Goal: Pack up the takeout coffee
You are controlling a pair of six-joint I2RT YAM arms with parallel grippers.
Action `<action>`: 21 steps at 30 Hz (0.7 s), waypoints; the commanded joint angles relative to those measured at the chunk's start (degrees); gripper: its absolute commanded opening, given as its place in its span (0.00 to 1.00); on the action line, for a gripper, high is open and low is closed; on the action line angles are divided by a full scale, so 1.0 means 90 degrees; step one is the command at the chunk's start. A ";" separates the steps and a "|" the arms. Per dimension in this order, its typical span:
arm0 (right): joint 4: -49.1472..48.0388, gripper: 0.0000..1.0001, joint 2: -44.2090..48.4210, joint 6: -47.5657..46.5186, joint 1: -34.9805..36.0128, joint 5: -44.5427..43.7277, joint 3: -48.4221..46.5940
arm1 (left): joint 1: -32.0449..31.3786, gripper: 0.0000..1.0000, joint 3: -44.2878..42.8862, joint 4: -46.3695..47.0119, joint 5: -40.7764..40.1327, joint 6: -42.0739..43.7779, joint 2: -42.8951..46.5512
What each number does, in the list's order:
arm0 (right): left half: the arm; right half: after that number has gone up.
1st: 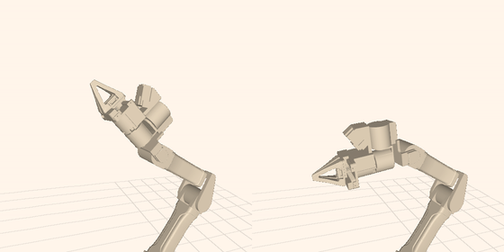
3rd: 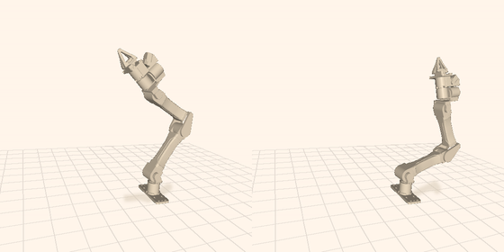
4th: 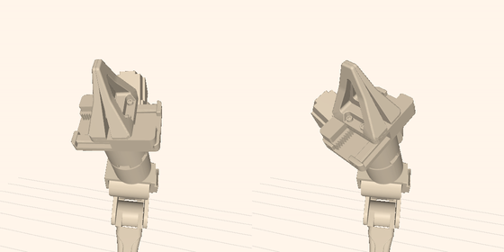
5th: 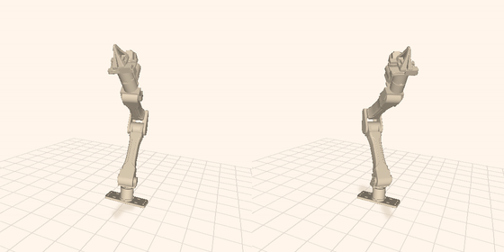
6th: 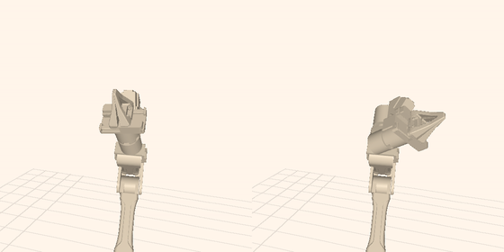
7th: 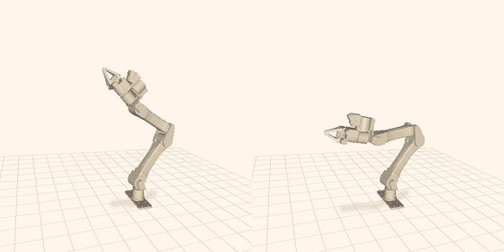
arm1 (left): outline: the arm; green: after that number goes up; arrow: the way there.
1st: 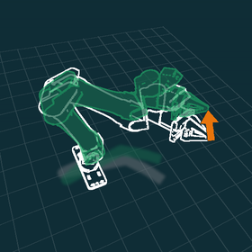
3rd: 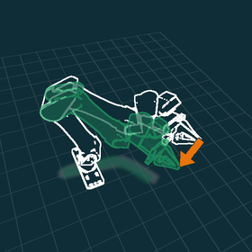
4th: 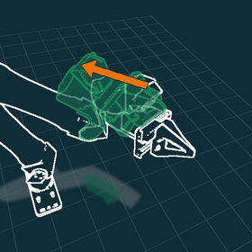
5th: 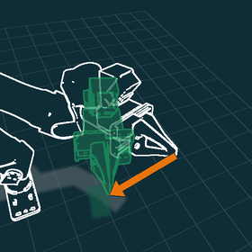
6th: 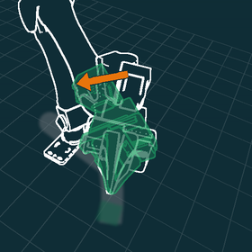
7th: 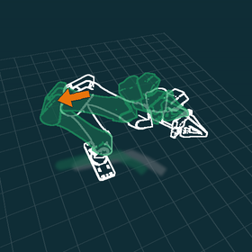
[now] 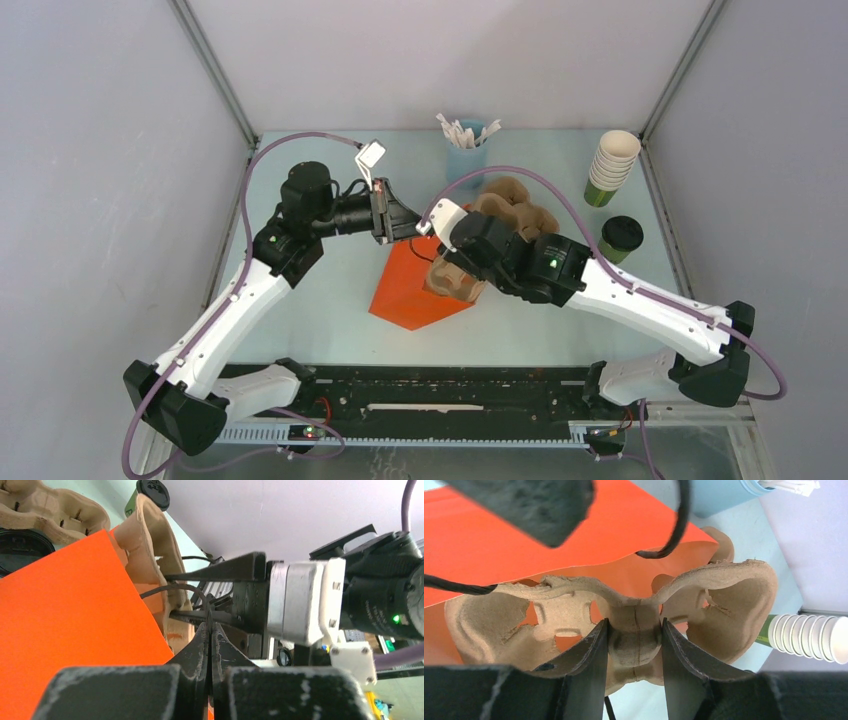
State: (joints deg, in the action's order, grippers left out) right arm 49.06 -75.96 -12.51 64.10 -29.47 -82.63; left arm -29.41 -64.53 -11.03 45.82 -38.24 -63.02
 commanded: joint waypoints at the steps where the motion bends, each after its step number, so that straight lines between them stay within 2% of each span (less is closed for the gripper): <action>1: -0.0443 0.32 0.0112 0.0277 0.0194 0.0241 0.0106 | -0.0033 0.00 -0.0205 0.0400 -0.0387 -0.0386 0.0129; 8: -0.0474 0.32 0.0173 0.0811 0.0213 0.1266 -0.0040 | -0.0028 0.00 -0.0106 0.0431 -0.0527 -0.0342 0.0070; 18: -0.1006 0.31 0.0374 0.1361 0.0312 0.1077 0.0429 | -0.0033 0.00 -0.0411 0.0696 -0.0146 -0.0614 -0.0244; 21: -0.1068 0.32 0.0817 0.1307 0.0083 0.2010 0.0659 | -0.0033 0.00 -0.0502 0.0704 0.0452 -0.0361 -0.0301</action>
State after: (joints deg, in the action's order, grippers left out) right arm 42.81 -74.91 -2.28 66.22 -18.87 -78.17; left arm -29.45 -64.58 -7.94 43.42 -42.61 -65.58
